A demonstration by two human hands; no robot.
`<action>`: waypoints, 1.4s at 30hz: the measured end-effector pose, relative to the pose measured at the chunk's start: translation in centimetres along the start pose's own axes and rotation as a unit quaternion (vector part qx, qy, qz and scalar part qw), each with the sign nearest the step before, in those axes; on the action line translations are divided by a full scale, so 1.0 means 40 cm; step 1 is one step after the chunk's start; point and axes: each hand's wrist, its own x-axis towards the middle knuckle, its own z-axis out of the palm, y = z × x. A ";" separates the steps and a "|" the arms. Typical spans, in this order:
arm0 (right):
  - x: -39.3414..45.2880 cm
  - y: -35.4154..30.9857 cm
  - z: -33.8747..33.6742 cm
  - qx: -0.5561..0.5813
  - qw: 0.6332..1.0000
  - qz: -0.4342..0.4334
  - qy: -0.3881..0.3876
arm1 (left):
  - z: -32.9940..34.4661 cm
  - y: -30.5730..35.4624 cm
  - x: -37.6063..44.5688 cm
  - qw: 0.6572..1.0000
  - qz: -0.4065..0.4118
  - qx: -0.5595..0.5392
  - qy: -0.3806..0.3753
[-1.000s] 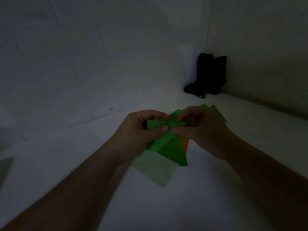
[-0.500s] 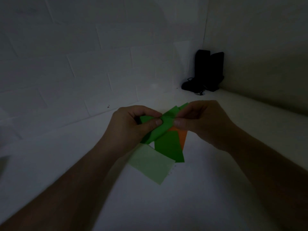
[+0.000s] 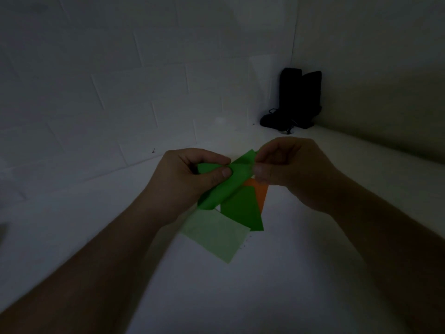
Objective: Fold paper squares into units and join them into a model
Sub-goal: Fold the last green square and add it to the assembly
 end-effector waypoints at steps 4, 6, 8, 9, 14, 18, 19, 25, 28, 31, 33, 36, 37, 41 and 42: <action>0.000 -0.006 0.007 -0.016 1.000 -0.001 0.018 | 0.003 -0.002 -0.001 1.000 -0.004 0.015 0.001; 0.000 -0.008 0.016 -0.006 0.999 0.013 0.029 | 0.005 -0.004 0.000 1.000 0.002 0.022 0.009; -0.001 -0.007 0.033 0.065 0.996 0.058 0.027 | 0.011 -0.004 -0.001 1.000 0.000 0.012 0.017; -0.002 -0.003 0.043 0.096 0.992 0.080 0.020 | 0.015 -0.005 -0.001 1.000 -0.005 0.001 0.021; -0.011 0.014 0.081 0.133 0.985 0.112 -0.015 | 0.029 -0.004 0.001 0.998 -0.022 -0.056 0.031; -0.011 0.009 0.085 0.149 0.983 0.109 -0.019 | 0.027 -0.007 0.006 0.997 -0.011 -0.063 0.049; -0.010 0.009 0.083 0.151 0.983 0.107 -0.013 | 0.026 -0.009 0.008 0.996 -0.010 -0.061 0.057; -0.006 0.014 0.079 0.148 0.984 0.100 0.021 | 0.035 -0.026 0.007 0.995 -0.041 -0.069 0.061; 0.003 0.011 0.070 0.172 0.980 0.090 0.051 | 0.039 -0.026 0.007 0.995 -0.046 -0.074 0.052; 0.005 0.011 0.061 0.168 0.980 0.089 0.062 | 0.038 -0.024 0.007 0.995 -0.049 -0.065 0.050; 0.005 0.008 0.058 0.166 0.981 0.083 0.050 | 0.038 -0.024 0.007 0.996 -0.048 -0.056 0.050; 0.008 0.002 0.045 0.189 0.977 0.080 0.066 | 0.034 -0.022 0.007 0.997 -0.045 -0.045 0.053; 0.009 0.002 0.041 0.189 0.976 0.079 0.071 | 0.032 -0.020 0.005 0.997 -0.044 -0.042 0.053; 0.010 0.006 0.036 0.150 0.983 0.072 0.073 | 0.029 -0.016 0.002 0.999 -0.018 0.002 0.049; 0.011 0.008 0.035 0.135 0.985 0.068 0.078 | 0.028 -0.016 0.002 0.999 -0.012 0.013 0.051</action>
